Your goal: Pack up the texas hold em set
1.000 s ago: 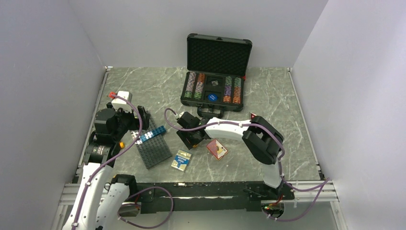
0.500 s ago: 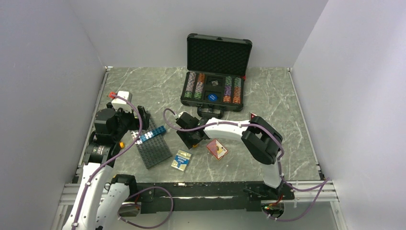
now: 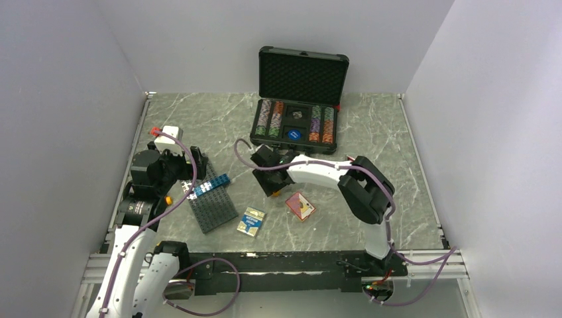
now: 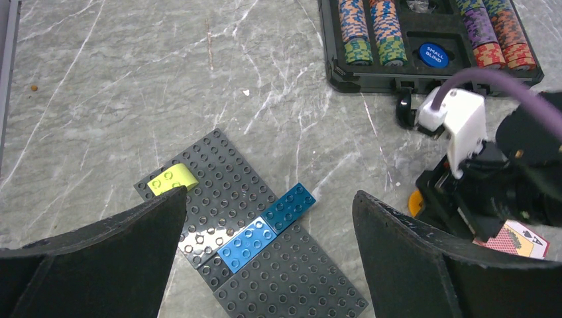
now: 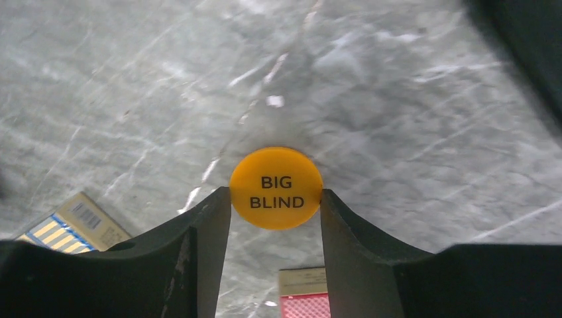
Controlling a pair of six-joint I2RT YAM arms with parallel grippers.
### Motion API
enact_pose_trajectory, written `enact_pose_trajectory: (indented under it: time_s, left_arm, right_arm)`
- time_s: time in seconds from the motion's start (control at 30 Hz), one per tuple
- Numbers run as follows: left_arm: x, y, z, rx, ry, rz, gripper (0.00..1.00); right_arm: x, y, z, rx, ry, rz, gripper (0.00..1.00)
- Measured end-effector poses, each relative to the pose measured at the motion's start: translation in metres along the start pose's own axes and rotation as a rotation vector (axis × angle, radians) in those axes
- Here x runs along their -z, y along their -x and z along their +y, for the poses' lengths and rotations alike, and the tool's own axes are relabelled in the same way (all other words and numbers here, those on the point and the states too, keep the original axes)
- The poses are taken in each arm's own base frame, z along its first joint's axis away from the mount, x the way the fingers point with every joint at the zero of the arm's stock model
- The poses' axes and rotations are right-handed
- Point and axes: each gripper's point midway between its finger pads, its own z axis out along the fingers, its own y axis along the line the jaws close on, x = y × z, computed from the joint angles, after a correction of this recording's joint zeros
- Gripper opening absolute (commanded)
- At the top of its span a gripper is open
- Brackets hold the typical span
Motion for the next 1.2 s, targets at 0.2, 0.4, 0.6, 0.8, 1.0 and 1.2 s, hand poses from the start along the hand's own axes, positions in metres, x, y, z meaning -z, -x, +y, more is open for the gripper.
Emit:
enact_pose_trajectory:
  time_s: [0.2, 0.4, 0.6, 0.8, 1.0, 1.2]
  left_arm:
    - [0.000, 0.000, 0.000, 0.000, 0.000, 0.000, 0.99]
    - [0.000, 0.000, 0.000, 0.000, 0.000, 0.000, 0.99]
    - [0.000, 0.000, 0.000, 0.000, 0.000, 0.000, 0.99]
    - [0.000, 0.000, 0.000, 0.000, 0.000, 0.000, 0.99]
    - [0.000, 0.000, 0.000, 0.000, 0.000, 0.000, 0.99]
    - [0.000, 0.000, 0.000, 0.000, 0.000, 0.000, 0.99]
  right_arm:
    - [0.013, 0.028, -0.039, -0.106, -0.017, -0.040, 0.41]
    - [0.036, 0.085, -0.098, -0.241, -0.061, -0.159, 0.42]
    - [0.063, 0.151, -0.162, -0.360, -0.106, -0.315, 0.42]
    - [0.045, 0.199, -0.210, -0.429, -0.141, -0.390, 0.42]
    - [0.005, 0.196, -0.232, -0.460, -0.156, -0.347, 0.44]
    - [0.001, 0.167, -0.227, -0.457, -0.136, -0.294, 0.57]
